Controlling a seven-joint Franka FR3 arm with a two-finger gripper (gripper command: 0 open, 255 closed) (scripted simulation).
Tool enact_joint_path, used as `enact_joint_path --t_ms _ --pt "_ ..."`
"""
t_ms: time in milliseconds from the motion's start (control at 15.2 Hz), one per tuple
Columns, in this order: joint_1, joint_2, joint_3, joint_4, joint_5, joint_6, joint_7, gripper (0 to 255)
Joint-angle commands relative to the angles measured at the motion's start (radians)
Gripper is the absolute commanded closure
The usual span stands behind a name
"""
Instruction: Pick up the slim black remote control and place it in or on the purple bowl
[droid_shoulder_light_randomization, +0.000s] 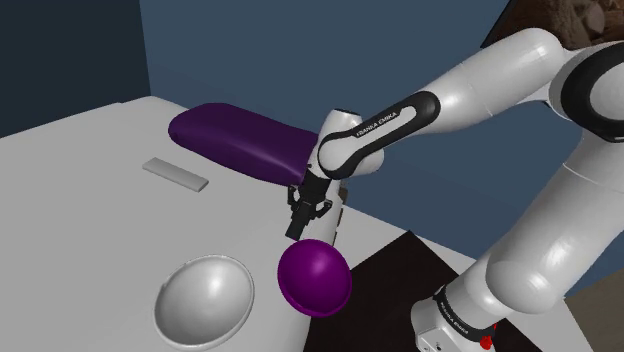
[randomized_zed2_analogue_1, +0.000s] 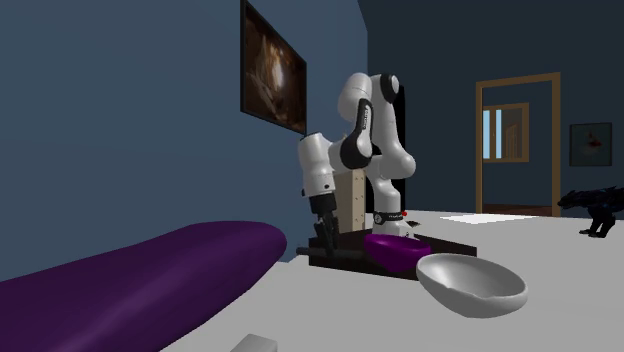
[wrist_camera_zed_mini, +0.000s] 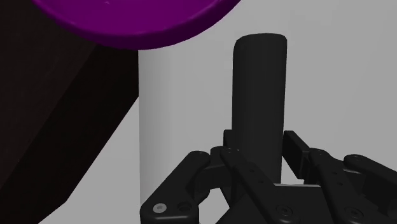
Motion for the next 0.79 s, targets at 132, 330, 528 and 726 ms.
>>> enact_joint_path --t_ms 132,330,528,726 --pt "-0.003 -0.051 0.001 0.005 0.003 -0.056 0.008 255" --pt "-0.005 -0.089 0.001 0.011 0.005 -0.098 0.013 255" --pt "-0.007 -0.125 0.001 0.018 0.006 -0.141 0.018 255" --pt "-0.008 -0.159 -0.001 0.028 0.007 -0.183 0.023 255"
